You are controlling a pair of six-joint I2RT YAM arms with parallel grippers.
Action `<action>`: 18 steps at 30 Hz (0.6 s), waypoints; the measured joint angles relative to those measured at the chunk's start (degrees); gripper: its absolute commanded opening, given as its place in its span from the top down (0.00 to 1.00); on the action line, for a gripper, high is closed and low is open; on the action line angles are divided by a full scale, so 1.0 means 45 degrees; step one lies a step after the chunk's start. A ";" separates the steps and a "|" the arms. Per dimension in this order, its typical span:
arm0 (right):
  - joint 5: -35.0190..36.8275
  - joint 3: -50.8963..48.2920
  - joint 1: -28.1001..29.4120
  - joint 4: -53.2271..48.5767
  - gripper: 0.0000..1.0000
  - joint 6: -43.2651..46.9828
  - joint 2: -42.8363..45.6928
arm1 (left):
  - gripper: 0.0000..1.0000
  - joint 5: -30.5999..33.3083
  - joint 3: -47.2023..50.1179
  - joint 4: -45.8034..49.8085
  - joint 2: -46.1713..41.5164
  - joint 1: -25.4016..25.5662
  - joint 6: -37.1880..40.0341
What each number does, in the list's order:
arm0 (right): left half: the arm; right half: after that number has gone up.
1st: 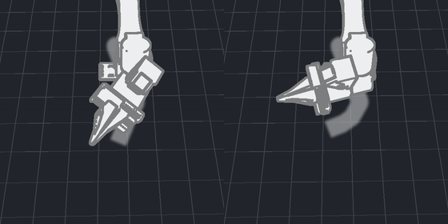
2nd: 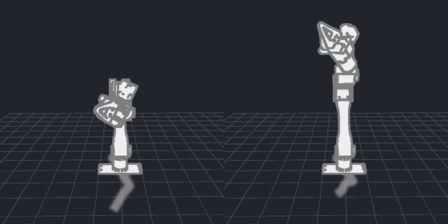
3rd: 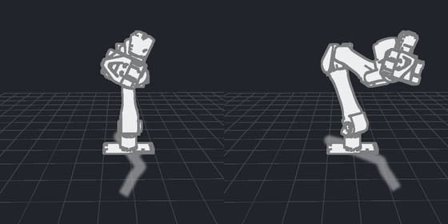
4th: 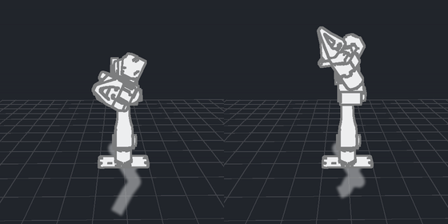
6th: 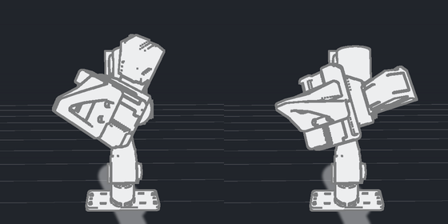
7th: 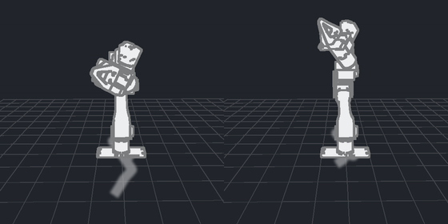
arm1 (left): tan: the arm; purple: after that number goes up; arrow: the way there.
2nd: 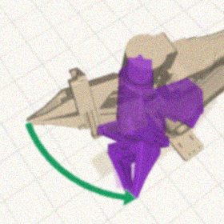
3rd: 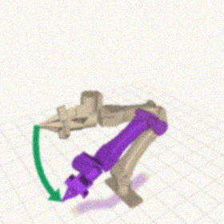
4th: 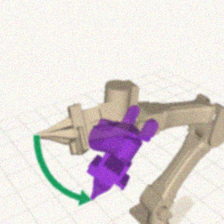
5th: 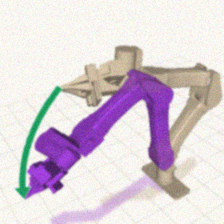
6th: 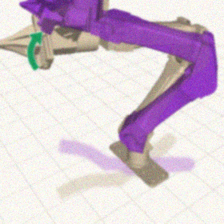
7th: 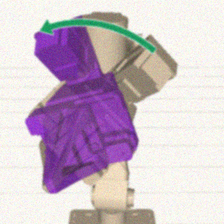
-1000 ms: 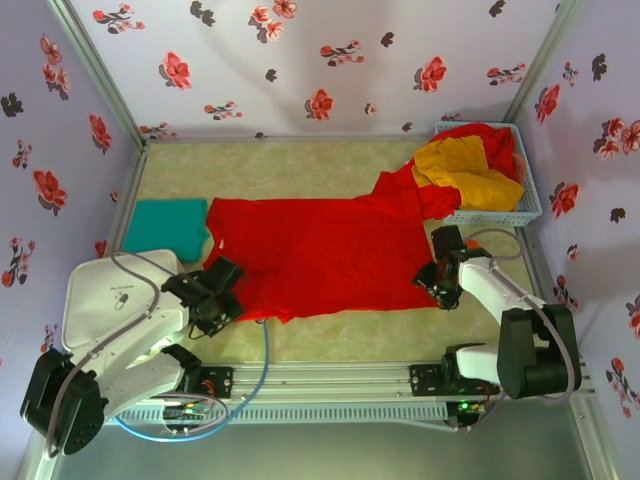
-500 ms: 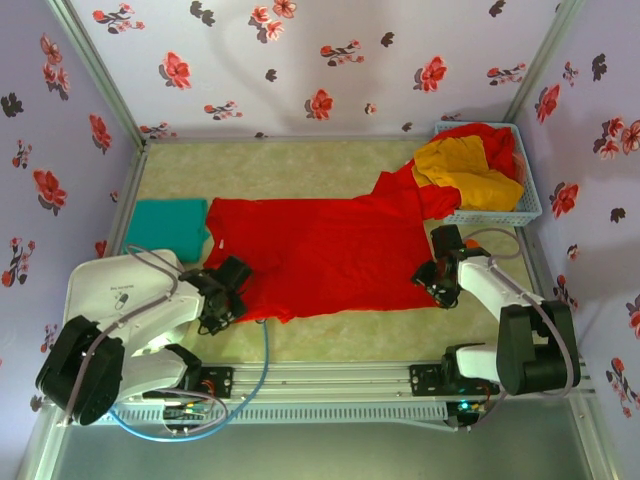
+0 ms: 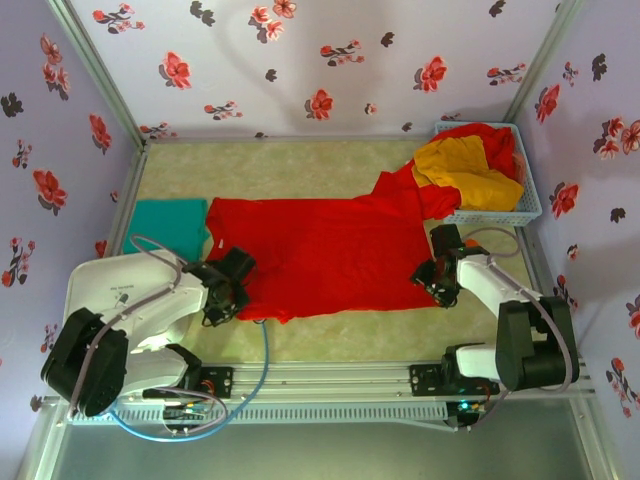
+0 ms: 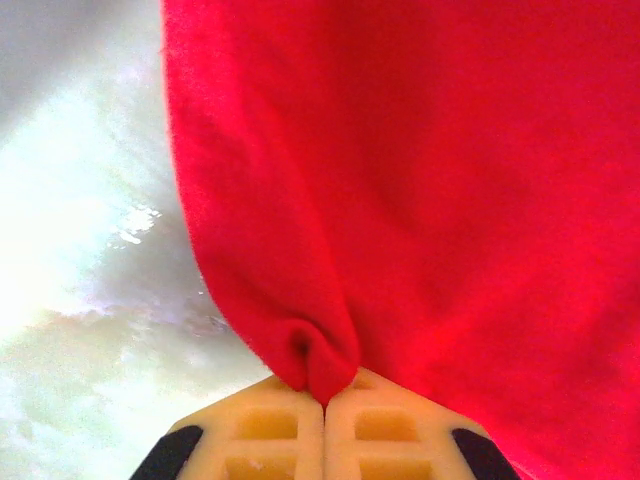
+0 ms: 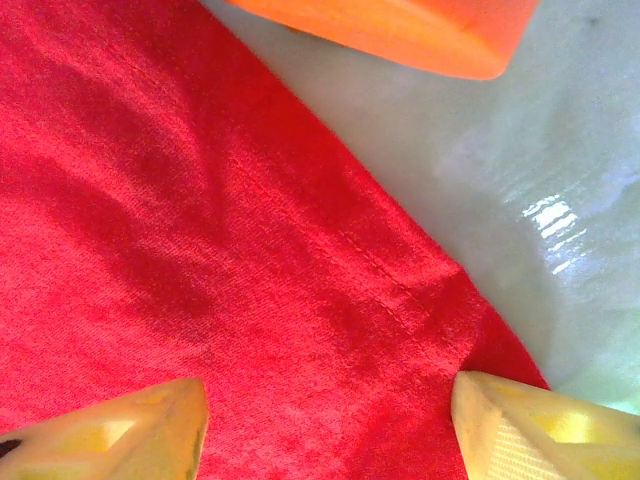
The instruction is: Fold and stack the t-shirts
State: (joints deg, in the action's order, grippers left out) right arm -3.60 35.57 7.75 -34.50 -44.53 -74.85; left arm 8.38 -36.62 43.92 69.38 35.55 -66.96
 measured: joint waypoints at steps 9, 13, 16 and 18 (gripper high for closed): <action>-0.0005 0.0170 0.0000 0.0049 0.35 0.0131 -0.0233 | 1.00 -0.0340 -0.4099 0.1554 0.1243 -0.0355 0.1826; -0.0010 0.0170 0.0000 0.0097 0.35 0.0136 -0.0238 | 1.00 -0.0471 -0.5654 0.2001 0.2725 -0.0602 0.2837; -0.0019 0.0185 0.0000 0.0160 0.35 0.0131 -0.0287 | 1.00 -0.0593 -0.7179 0.2239 0.4138 -0.0777 0.3677; -0.0053 0.0204 0.0000 0.0194 0.35 0.0136 -0.0291 | 1.00 -0.0665 -0.8291 0.2365 0.5183 -0.0840 0.4221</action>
State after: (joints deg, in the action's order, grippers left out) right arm -3.84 36.49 7.75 -33.63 -43.92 -76.16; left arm 5.39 -73.93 54.57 92.71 31.77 -47.97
